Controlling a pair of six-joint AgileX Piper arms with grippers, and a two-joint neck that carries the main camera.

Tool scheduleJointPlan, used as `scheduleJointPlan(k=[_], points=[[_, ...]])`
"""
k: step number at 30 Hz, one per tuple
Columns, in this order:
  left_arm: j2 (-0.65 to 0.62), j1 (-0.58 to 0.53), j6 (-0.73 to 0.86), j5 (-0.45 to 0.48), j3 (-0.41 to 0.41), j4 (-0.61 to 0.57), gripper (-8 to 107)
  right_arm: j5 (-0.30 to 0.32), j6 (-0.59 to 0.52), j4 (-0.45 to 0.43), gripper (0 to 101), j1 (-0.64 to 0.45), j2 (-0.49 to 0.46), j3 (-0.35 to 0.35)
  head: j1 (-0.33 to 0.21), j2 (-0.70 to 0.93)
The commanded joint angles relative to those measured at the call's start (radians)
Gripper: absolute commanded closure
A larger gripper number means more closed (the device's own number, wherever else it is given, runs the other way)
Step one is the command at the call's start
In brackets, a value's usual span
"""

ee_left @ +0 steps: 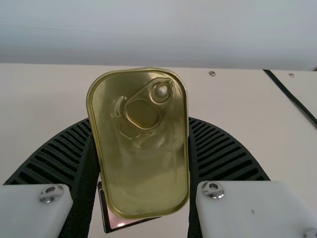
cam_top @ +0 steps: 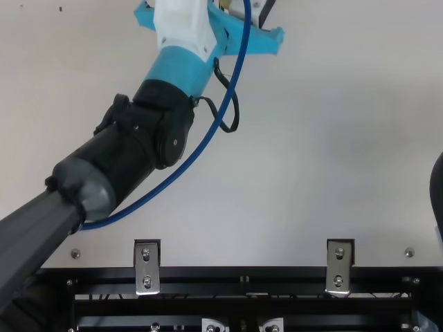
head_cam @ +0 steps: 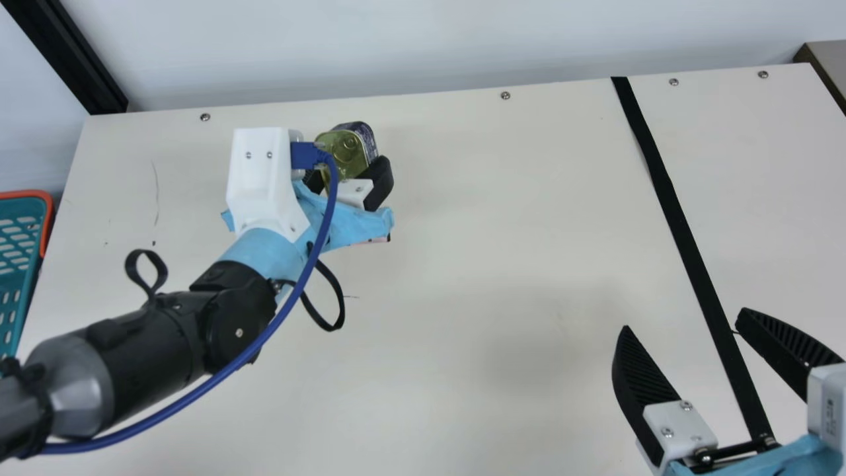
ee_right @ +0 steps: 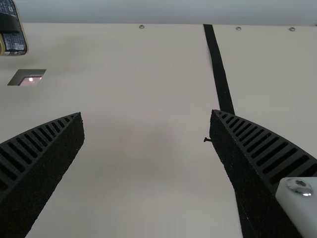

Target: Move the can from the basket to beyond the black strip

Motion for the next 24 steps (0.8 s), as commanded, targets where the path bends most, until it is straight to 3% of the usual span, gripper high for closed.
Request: scheduleJointPlan(k=[1, 11, 24], points=[[-0.013, -0.007, -0.005, 0.031, 0.003, 0.012, 89, 0.0, 0.0, 0.0, 0, 0.0, 0.0, 0.0, -0.003, -0.002], [-0.125, -0.061, -0.049, 0.152, 0.023, 0.122, 89, 0.0, 0.0, 0.0, 0, 0.0, 0.0, 0.0, -0.003, -0.002], [-0.25, -0.134, -0.021, 0.153, 0.124, 0.176, 89, 0.0, 0.0, 0.0, 0, 0.0, 0.0, 0.0, -0.003, -0.002]])
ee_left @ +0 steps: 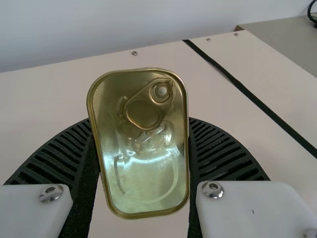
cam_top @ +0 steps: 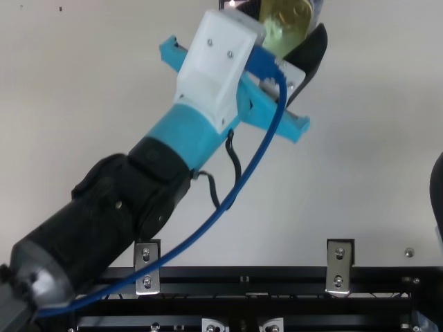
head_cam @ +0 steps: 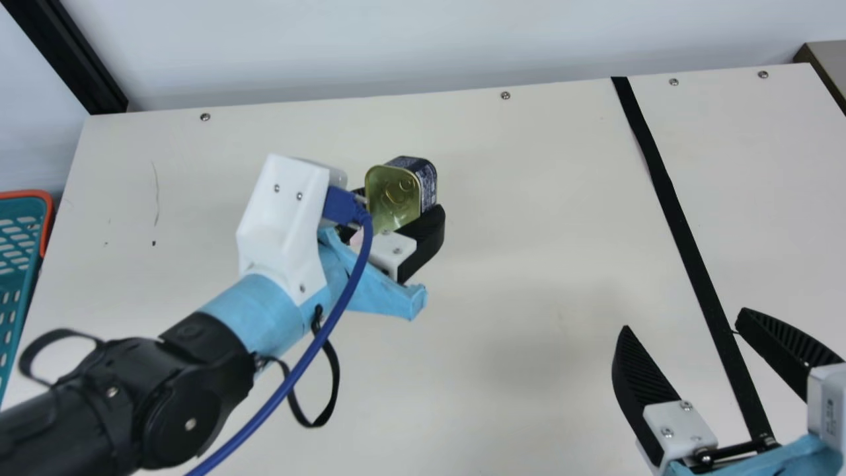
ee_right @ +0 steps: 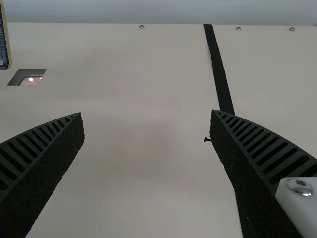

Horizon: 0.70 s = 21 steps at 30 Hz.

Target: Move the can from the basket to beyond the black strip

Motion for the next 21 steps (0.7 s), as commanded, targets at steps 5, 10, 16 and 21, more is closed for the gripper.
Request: scheduleJointPlan(k=[5, 10, 16, 21], points=[[-0.059, -0.029, 0.028, 0.003, 0.056, -0.032, 89, 0.0, 0.0, 0.0, 0, 0.0, 0.0, 0.0, -0.003, -0.002], [-0.081, -0.037, 0.037, 0.01, 0.075, -0.055, 89, 0.0, 0.0, 0.0, 0, 0.0, 0.0, 0.0, -0.003, -0.002], [-0.081, -0.037, 0.037, 0.008, 0.075, -0.055, 89, 0.0, 0.002, 0.0, 0, 0.003, 0.001, -0.002, -0.003, -0.002], [-0.081, -0.037, 0.037, 0.008, 0.075, -0.055, 89, -0.016, 0.017, 0.027, 0, 0.024, 0.043, -0.042, -0.003, -0.002]])
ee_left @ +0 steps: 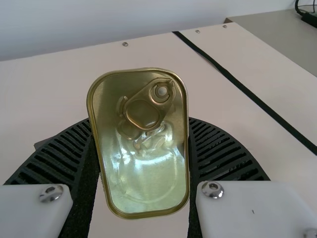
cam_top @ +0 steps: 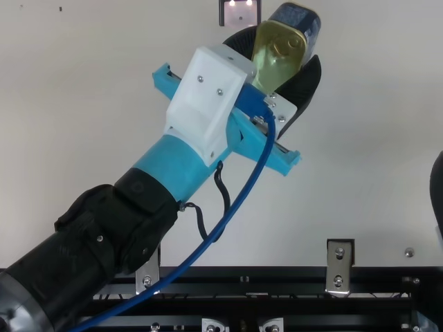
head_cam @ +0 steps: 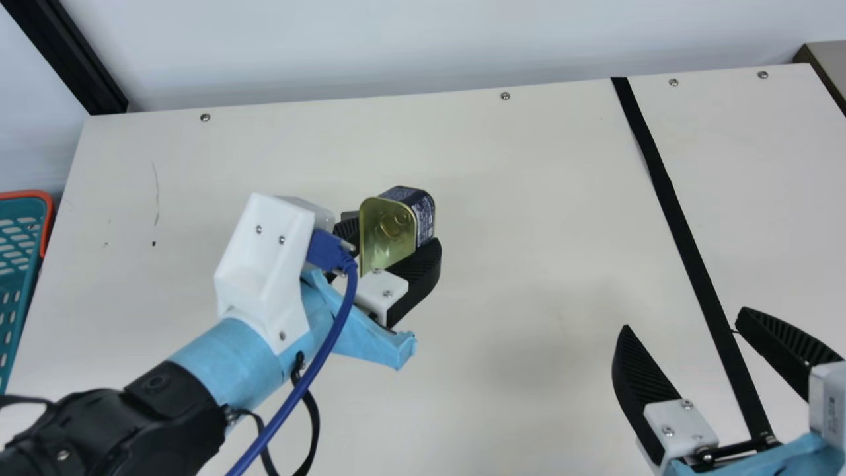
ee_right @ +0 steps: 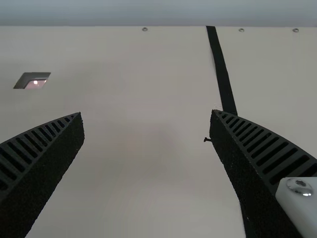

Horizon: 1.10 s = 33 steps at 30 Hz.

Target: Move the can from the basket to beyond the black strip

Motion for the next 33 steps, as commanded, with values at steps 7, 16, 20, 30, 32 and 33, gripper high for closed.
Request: scheduleJointPlan(k=[7, 16, 20, 30, 32, 33], points=[[0.0, 0.0, 0.0, 0.0, 0.0, 0.0, 89, -0.047, 0.016, 0.08, 0, 0.065, 0.111, -0.096, -0.003, -0.002], [0.0, 0.0, 0.0, 0.0, 0.0, 0.0, 89, -0.099, 0.006, 0.185, 0, 0.156, 0.239, -0.174, -0.003, -0.002], [0.0, 0.0, 0.0, 0.0, 0.0, 0.0, 89, -0.123, -0.015, 0.24, 0, 0.196, 0.291, -0.192, -0.003, -0.002], [0.0, 0.0, 0.0, 0.0, 0.0, 0.0, 89, -0.164, -0.085, 0.295, 0, 0.22, 0.382, -0.212, -0.003, -0.002], [0.0, 0.0, 0.0, 0.0, 0.0, 0.0, 89, -0.165, -0.085, 0.297, 0, 0.22, 0.384, -0.212, -0.003, -0.002], [0.0, 0.0, 0.0, 0.0, 0.0, 0.0, 89, -0.165, -0.085, 0.297, 0, 0.22, 0.384, -0.212, -0.003, -0.002]])
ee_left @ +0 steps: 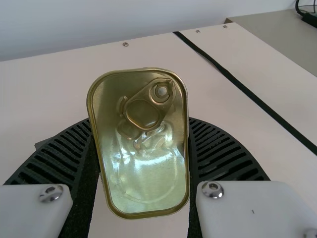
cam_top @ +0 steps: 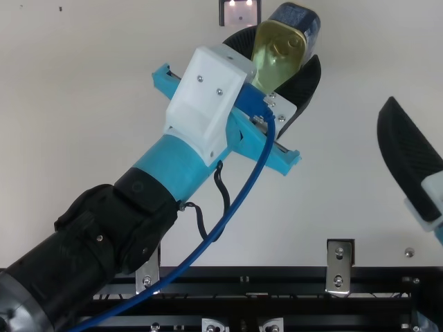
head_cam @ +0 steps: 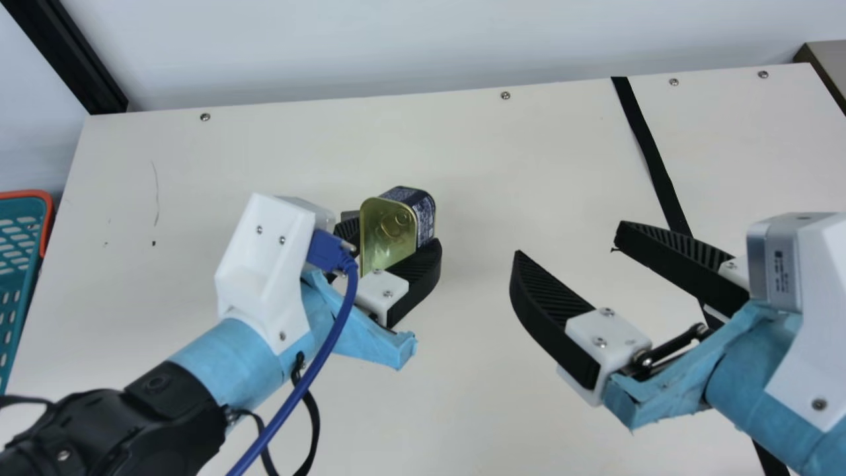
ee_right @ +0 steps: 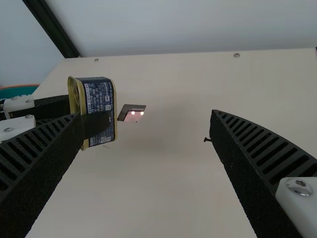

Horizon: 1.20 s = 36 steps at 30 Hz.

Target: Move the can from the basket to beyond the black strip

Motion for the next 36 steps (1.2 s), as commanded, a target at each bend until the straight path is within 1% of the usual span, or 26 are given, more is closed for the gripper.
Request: scheduleJointPlan(k=[1, 6, 11, 15, 20, 24, 26, 28, 31, 33, 35, 36], points=[[0.0, 0.0, 0.0, 0.0, 0.0, 0.0, 89, 0.0, 0.0, 0.0, 0, 0.0, 0.0, 0.0, -0.003, -0.002], [0.0, 0.0, 0.0, 0.0, 0.0, 0.0, 89, -0.016, 0.006, 0.001, 0, 0.011, 0.02, -0.004, -0.003, -0.002], [0.0, 0.0, 0.0, 0.0, 0.0, 0.0, 89, -0.053, -0.019, 0.048, 0, 0.034, 0.086, -0.022, -0.003, -0.002], [0.0, 0.0, 0.0, 0.0, 0.0, 0.0, 89, -0.059, -0.085, 0.125, 0, 0.04, 0.14, -0.043, -0.003, -0.002], [0.0, 0.0, 0.0, 0.0, 0.0, 0.0, 89, -0.022, -0.216, 0.266, 0, 0.017, 0.197, -0.069, -0.003, -0.002], [0.0, 0.0, 0.0, 0.0, 0.0, 0.0, 89, 0.041, -0.361, 0.42, 0, -0.043, 0.234, -0.085, -0.003, -0.002], [0.0, 0.0, 0.0, 0.0, 0.0, 0.0, 89, 0.081, -0.441, 0.508, 0, -0.086, 0.251, -0.093, -0.003, -0.002], [0.0, 0.0, 0.0, 0.0, 0.0, 0.0, 89, 0.134, -0.534, 0.608, 0, -0.142, 0.271, -0.102, -0.003, -0.002], [0.0, 0.0, 0.0, 0.0, 0.0, 0.0, 89, 0.238, -0.673, 0.743, 0, -0.246, 0.308, -0.114, -0.003, -0.002], [0.0, 0.0, 0.0, 0.0, 0.0, 0.0, 89, 0.313, -0.758, 0.811, 0, -0.322, 0.337, -0.119, -0.003, -0.002], [0.0, 0.0, 0.0, 0.0, 0.0, 0.0, 89, 0.395, -0.84, 0.862, 0, -0.397, 0.371, -0.123, -0.003, -0.002], [0.0, 0.0, 0.0, 0.0, 0.0, 0.0, 89, 0.433, -0.873, 0.871, 0, -0.433, 0.387, -0.122, -0.003, -0.002]])
